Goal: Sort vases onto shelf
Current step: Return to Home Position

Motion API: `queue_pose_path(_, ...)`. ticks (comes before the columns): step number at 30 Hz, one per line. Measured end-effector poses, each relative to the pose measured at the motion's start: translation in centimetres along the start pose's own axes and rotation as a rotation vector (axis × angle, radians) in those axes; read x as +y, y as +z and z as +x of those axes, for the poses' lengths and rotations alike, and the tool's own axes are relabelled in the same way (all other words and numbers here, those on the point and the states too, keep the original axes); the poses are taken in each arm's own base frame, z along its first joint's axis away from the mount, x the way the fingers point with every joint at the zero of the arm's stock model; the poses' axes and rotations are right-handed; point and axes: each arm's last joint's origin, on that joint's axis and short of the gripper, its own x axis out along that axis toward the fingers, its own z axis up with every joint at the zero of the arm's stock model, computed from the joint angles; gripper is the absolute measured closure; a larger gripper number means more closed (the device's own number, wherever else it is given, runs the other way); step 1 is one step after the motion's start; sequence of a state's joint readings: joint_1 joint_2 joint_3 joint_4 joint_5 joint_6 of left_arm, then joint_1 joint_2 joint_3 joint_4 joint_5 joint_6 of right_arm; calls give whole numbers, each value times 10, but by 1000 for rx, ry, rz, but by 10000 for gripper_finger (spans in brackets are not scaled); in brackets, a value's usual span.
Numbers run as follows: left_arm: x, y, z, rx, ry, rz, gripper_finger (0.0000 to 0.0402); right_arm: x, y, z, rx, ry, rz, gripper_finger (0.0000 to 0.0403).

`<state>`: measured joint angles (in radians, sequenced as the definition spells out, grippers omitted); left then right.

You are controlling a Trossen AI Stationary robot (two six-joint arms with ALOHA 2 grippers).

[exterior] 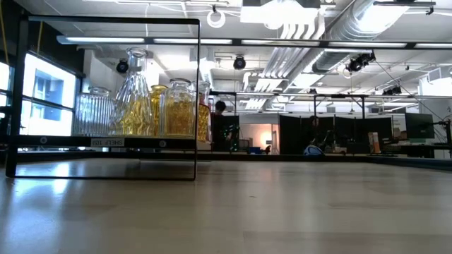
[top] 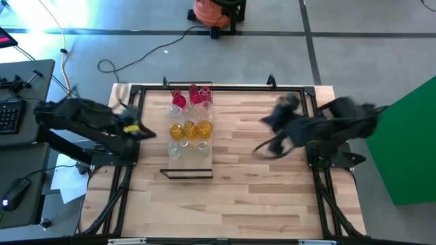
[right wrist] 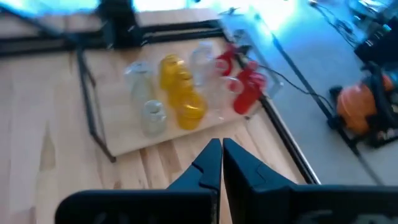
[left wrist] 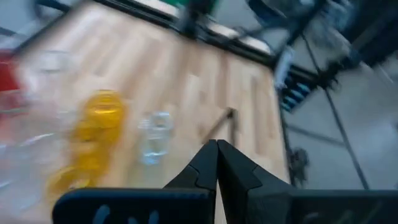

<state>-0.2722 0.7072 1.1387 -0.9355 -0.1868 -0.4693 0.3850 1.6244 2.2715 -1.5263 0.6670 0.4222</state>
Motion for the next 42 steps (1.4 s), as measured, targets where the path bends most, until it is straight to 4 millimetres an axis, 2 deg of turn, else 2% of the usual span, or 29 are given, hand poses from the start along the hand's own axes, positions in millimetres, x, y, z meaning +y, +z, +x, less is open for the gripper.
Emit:
queue_pose_path(4, 18, -16, -27, -130, 71, -86, 401, -27, -32, -35, -60, -39, 138, 403)
queue_pose_path(7, 27, -31, -31, -158, 69, -131, 401, -36, -60, -39, -91, -42, 212, 403)
queue_pose_path(9, 31, -42, -26, -152, 71, -151, 401, -37, -80, -31, -108, -22, 241, 403)
queue_pose_path(12, 36, -56, -13, -114, 89, -184, 401, -31, -108, -10, -115, 74, 266, 403)
queue_pose_path(15, 38, -69, 2, -57, 88, -202, 401, -23, -133, 13, -139, 265, 283, 403)
queue_pose_path(18, 37, -75, 14, -45, 46, -221, 401, -21, -154, 31, -239, 468, 342, 403)
queue_pose_path(22, 36, -75, 20, -78, 25, -203, 401, -33, -182, 47, -413, 645, 429, 403)
queue_pose_path(26, 38, -74, 22, -130, 105, -182, 401, -51, -210, 54, -643, 780, 505, 403)
queue_pose_path(28, 39, -74, 21, -149, 134, -196, 401, -61, -224, 55, -747, 757, 552, 403)
queue_pose_path(31, 39, -74, 22, -147, 137, -211, 401, -75, -246, 58, -809, 606, 682, 403)
queue_pose_path(34, 39, -74, 22, -144, 138, -206, 401, -84, -265, 62, -797, 468, 793, 403)
queue_pose_path(37, 39, -73, 21, -153, 134, -206, 401, -89, -279, 62, -757, 436, 892, 403)
queue_pose_path(42, 42, -74, 21, -171, 224, -93, 401, -92, -293, 63, -704, 357, 844, 403)
